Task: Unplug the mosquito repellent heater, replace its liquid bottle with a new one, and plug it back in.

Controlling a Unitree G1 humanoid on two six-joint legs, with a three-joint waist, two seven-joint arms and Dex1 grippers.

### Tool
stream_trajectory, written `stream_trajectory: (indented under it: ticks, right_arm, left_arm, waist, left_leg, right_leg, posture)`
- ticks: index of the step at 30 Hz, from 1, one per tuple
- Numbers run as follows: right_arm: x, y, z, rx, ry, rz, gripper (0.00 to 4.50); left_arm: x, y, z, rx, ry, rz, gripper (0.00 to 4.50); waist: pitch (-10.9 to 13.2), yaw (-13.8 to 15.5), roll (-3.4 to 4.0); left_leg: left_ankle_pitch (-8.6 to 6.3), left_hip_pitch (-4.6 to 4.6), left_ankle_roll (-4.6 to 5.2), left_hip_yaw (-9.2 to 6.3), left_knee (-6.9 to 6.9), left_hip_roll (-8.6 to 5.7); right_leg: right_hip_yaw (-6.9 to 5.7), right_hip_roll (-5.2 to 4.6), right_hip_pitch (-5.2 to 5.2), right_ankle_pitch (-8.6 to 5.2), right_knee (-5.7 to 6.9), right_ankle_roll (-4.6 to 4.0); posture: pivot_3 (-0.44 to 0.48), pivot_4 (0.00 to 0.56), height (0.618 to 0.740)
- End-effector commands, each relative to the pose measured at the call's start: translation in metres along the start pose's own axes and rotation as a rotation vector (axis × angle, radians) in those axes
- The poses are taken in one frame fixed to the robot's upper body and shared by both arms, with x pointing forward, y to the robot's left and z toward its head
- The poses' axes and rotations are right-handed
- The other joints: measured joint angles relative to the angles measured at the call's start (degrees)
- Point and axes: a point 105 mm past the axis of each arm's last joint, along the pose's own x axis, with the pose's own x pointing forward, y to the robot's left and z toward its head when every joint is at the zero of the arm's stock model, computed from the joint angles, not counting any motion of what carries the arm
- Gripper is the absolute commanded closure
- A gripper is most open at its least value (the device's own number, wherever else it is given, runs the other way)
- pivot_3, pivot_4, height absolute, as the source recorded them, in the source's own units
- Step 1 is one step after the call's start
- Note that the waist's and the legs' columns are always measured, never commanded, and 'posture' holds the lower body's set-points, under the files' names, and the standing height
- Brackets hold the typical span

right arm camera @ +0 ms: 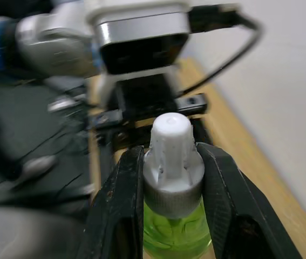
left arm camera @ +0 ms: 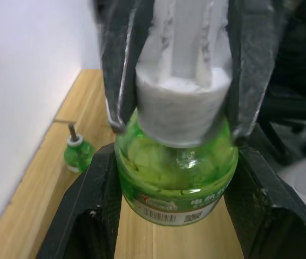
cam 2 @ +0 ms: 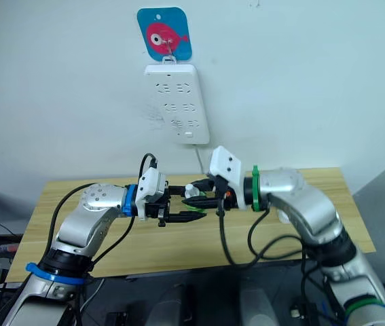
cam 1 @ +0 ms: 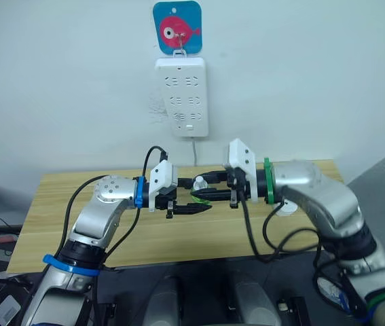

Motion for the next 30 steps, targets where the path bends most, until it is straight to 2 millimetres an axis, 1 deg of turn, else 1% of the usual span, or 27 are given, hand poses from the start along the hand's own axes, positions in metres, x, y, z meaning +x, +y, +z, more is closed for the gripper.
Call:
stream_trajectory:
  ticks: [1, 2, 4, 5, 7, 9, 11, 12, 13, 15, 17, 20, 22, 23, 25, 28, 30]
  right_arm:
    - [0.001, 0.016, 0.003, 0.074, -0.016, 0.178, 3.43]
    - [0.0, 0.016, 0.004, 0.087, -0.026, 0.181, 3.43]
    - [-0.002, 0.009, 0.008, 0.075, -0.048, 0.13, 3.43]
    - [-0.004, 0.005, 0.009, 0.056, -0.052, 0.1, 2.7]
    - [-0.011, -0.001, 0.009, 0.001, -0.039, 0.04, 2.03]
    - [-0.024, -0.004, 0.007, -0.06, -0.013, -0.02, 1.28]
    - [-0.038, -0.001, 0.0, -0.111, 0.035, -0.064, 0.56]
    - [-0.044, 0.004, -0.003, -0.111, 0.047, -0.077, 0.19]
    - [-0.048, 0.01, -0.005, -0.104, 0.053, -0.089, 0.0]
    - [-0.047, 0.021, -0.006, -0.101, 0.038, -0.13, 0.0]
    - [-0.038, 0.024, -0.003, -0.086, -0.014, -0.196, 0.0]
    - [-0.023, 0.023, -0.003, -0.047, -0.06, -0.283, 0.0]
    - [-0.013, 0.017, -0.005, -0.022, -0.071, -0.338, 0.0]
    - [-0.008, 0.011, -0.006, -0.018, -0.074, -0.375, 0.0]
    - [-0.003, 0.003, -0.007, -0.01, -0.081, -0.429, 0.0]
    - [-0.007, -0.008, -0.007, 0.01, -0.091, -0.48, 0.0]
    - [-0.012, -0.012, -0.008, 0.017, -0.088, -0.493, 0.0]
  left_arm:
    - [0.002, -0.006, 0.007, 0.072, -0.006, -0.075, 2.23]
    - [0.002, -0.007, 0.007, 0.066, -0.01, -0.076, 2.23]
    - [0.002, -0.009, 0.007, 0.066, -0.014, -0.075, 2.23]
    - [0.002, -0.008, 0.007, 0.062, -0.017, -0.064, 2.23]
    - [0.002, -0.007, 0.006, 0.056, -0.019, -0.039, 2.23]
    - [0.001, -0.007, 0.003, 0.04, -0.02, -0.019, 2.23]
    - [0.002, -0.008, 0.001, 0.029, -0.022, -0.014, 2.23]
    - [0.003, -0.01, 0.0, 0.02, -0.026, -0.01, 2.23]
    - [0.004, -0.011, 0.0, 0.016, -0.028, -0.007, 2.23]
    - [0.006, -0.01, -0.002, 0.02, -0.03, 0.008, 2.23]
    - [0.009, -0.007, -0.001, 0.021, -0.037, 0.028, 2.23]
    - [0.013, -0.005, 0.0, 0.025, -0.048, 0.042, 2.23]
    - [0.016, -0.005, 0.001, 0.032, -0.055, 0.039, 2.23]
    - [0.017, -0.005, 0.001, 0.034, -0.059, 0.037, 2.23]
    - [0.018, -0.005, 0.002, 0.035, -0.063, 0.036, 2.23]
    - [0.018, -0.005, 0.002, 0.038, -0.064, 0.036, 2.23]
    - [0.017, -0.005, 0.001, 0.038, -0.062, 0.037, 2.23]
  waist:
    - [0.0, 0.1, -0.02]
    - [0.0, 0.1, -0.01]
    - [0.0, 0.1, -0.01]
    - [0.0, 0.1, -0.01]
    - [0.0, 0.1, -0.01]
    - [0.0, 0.1, -0.01]
    - [0.0, 0.3, -0.01]
    - [0.0, 0.3, -0.01]
    - [0.0, 0.3, -0.01]
    - [0.0, 0.2, -0.01]
    - [0.0, -0.2, 0.0]
    - [0.0, -0.6, 0.02]
    - [-0.1, -0.6, 0.06]
    - [-0.1, -0.6, 0.06]
    - [-0.1, -0.6, 0.06]
    - [-0.1, -0.4, 0.06]
    - [-0.1, -0.3, 0.06]
  left_leg:
    - [0.0, -0.02, 0.0, -0.01, 0.0, 0.0]
    - [-0.01, -0.04, 0.01, -0.01, 0.0, 0.0]
    - [-0.02, -0.08, 0.03, 0.03, 0.0, -0.01]
    - [-0.02, -0.1, 0.02, 0.02, 0.0, -0.01]
    - [-0.01, -0.1, 0.02, 0.03, 0.01, 0.0]
    - [-0.01, -0.1, 0.02, 0.02, 0.02, 0.0]
    - [-0.01, -0.1, 0.02, 0.02, 0.06, -0.04]
    - [-0.01, -0.1, 0.02, 0.02, 0.07, -0.05]
    - [-0.01, -0.1, 0.02, 0.04, 0.07, -0.06]
    - [-0.01, -0.1, 0.02, 0.02, 0.06, -0.04]
    - [-0.01, -0.09, 0.02, 0.01, 0.04, 0.01]
    - [0.01, -0.03, -0.01, 0.06, 0.03, 0.08]
    - [0.03, -0.02, -0.04, 0.04, 0.04, 0.07]
    - [0.03, -0.02, -0.05, 0.03, 0.04, 0.06]
    - [0.03, -0.03, -0.05, 0.05, 0.04, 0.02]
    - [0.03, -0.05, -0.05, 0.07, 0.04, -0.03]
    - [0.03, -0.05, -0.05, 0.07, 0.04, -0.04]
  right_leg:
    - [0.01, -0.01, 0.0, 0.0, -0.03, 0.0]
    - [0.0, -0.03, 0.0, 0.0, -0.02, 0.0]
    - [0.03, -0.06, -0.04, 0.0, -0.04, 0.0]
    - [0.03, -0.07, -0.06, 0.0, -0.04, 0.0]
    - [0.02, -0.07, -0.06, 0.0, -0.03, 0.0]
    - [0.02, -0.07, -0.05, 0.0, -0.03, 0.0]
    - [0.03, -0.11, -0.03, 0.0, -0.02, 0.0]
    - [0.02, -0.13, -0.02, 0.0, -0.03, 0.0]
    - [0.04, -0.14, -0.02, 0.0, -0.03, 0.0]
    - [0.02, -0.13, -0.02, 0.0, -0.03, 0.0]
    - [0.0, -0.08, -0.02, 0.0, -0.01, 0.01]
    - [0.05, -0.01, -0.04, 0.0, 0.09, 0.0]
    - [0.04, 0.01, -0.04, 0.0, 0.12, 0.0]
    - [0.05, 0.01, -0.03, 0.0, 0.12, 0.0]
    - [0.08, -0.01, -0.03, 0.0, 0.09, 0.0]
    - [0.11, -0.05, -0.03, 0.0, 0.04, 0.0]
    - [0.12, -0.07, -0.03, 0.0, 0.02, 0.0]
  posture:
    - [-0.144, 0.204, 0.74]
    - [-0.143, 0.203, 0.74]
    - [-0.148, 0.203, 0.74]
    - [-0.153, 0.204, 0.74]
    - [-0.157, 0.203, 0.74]
    - [-0.16, 0.205, 0.74]
    - [-0.164, 0.207, 0.74]
    - [-0.168, 0.21, 0.74]
    - [-0.174, 0.21, 0.74]
    - [-0.179, 0.209, 0.74]
    - [-0.186, 0.208, 0.74]
    - [-0.195, 0.208, 0.74]
    - [-0.2, 0.206, 0.74]
    - [-0.203, 0.206, 0.74]
    - [-0.204, 0.205, 0.74]
    - [-0.204, 0.205, 0.74]
    - [-0.197, 0.206, 0.74]
